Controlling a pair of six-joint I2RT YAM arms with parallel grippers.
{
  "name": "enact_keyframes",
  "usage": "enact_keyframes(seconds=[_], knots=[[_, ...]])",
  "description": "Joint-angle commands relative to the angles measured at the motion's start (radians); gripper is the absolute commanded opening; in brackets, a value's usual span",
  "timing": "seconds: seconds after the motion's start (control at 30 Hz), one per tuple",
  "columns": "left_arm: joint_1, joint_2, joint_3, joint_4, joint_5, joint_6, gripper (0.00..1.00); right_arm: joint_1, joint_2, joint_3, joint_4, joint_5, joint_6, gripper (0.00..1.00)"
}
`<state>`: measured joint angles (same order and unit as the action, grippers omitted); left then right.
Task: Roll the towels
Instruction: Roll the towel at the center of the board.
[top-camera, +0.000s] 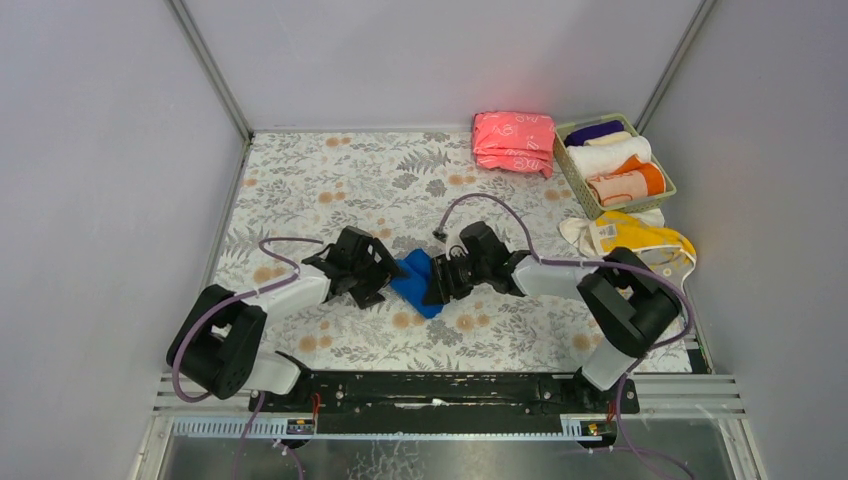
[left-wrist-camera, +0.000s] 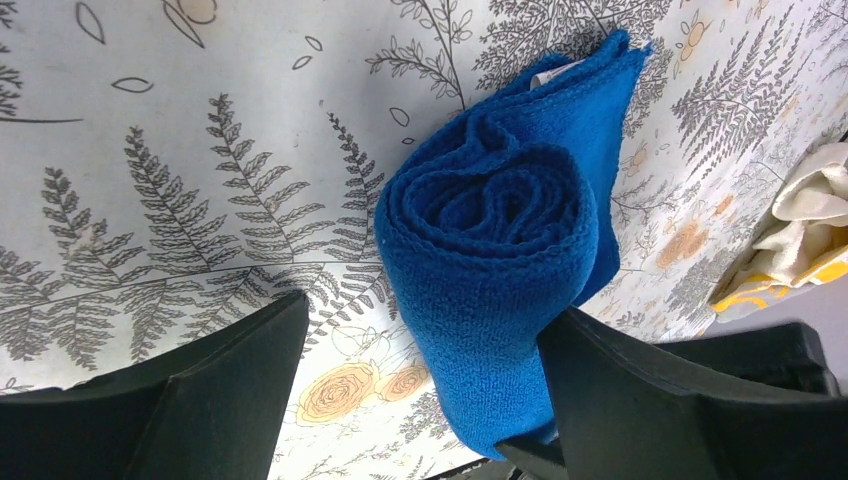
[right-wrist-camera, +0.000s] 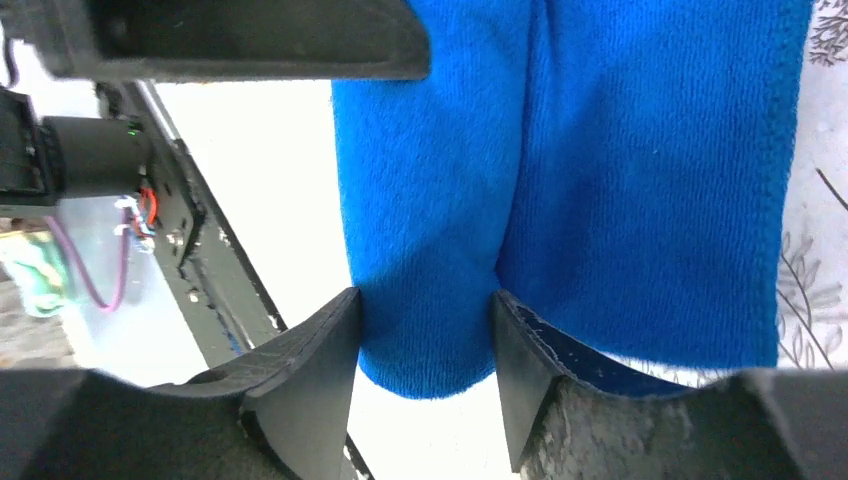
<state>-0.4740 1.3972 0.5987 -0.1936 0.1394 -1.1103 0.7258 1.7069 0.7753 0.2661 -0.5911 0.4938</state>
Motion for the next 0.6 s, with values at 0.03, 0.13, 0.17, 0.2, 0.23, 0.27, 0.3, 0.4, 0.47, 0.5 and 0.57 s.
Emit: enact_keyframes(seconds=[0.03,0.13,0.17,0.2,0.23,0.27,0.3,0.4,0.47,0.5,0.57], knots=[[-0.009,0.079,-0.057,-0.055,-0.071,0.02,0.84,0.114,-0.164,0.062,-0.295,0.341,-0.163,0.58],[-0.009,0.081,-0.063,-0.058,-0.073,0.021,0.84,0.195,-0.22,0.093,-0.342,0.513,-0.217,0.6],[-0.009,0.081,-0.066,-0.057,-0.074,0.021,0.84,0.221,-0.231,0.101,-0.349,0.563,-0.234,0.61],[-0.01,0.082,-0.067,-0.058,-0.076,0.021,0.83,0.248,-0.24,0.108,-0.351,0.605,-0.252,0.61],[-0.011,0.082,-0.068,-0.058,-0.074,0.021,0.83,0.273,-0.244,0.116,-0.351,0.643,-0.275,0.62],[-0.011,0.082,-0.069,-0.058,-0.075,0.021,0.83,0.3,-0.245,0.122,-0.351,0.683,-0.29,0.62],[-0.01,0.083,-0.069,-0.058,-0.076,0.021,0.83,0.336,-0.242,0.129,-0.352,0.739,-0.306,0.62],[-0.011,0.084,-0.067,-0.063,-0.075,0.021,0.83,0.403,-0.217,0.155,-0.356,0.881,-0.351,0.64],[-0.011,0.084,-0.067,-0.065,-0.078,0.021,0.83,0.432,-0.192,0.172,-0.363,0.929,-0.378,0.64],[-0.011,0.083,-0.069,-0.066,-0.079,0.021,0.83,0.442,-0.182,0.176,-0.362,0.947,-0.387,0.64],[-0.011,0.082,-0.069,-0.067,-0.079,0.021,0.83,0.462,-0.163,0.182,-0.355,0.961,-0.411,0.65]])
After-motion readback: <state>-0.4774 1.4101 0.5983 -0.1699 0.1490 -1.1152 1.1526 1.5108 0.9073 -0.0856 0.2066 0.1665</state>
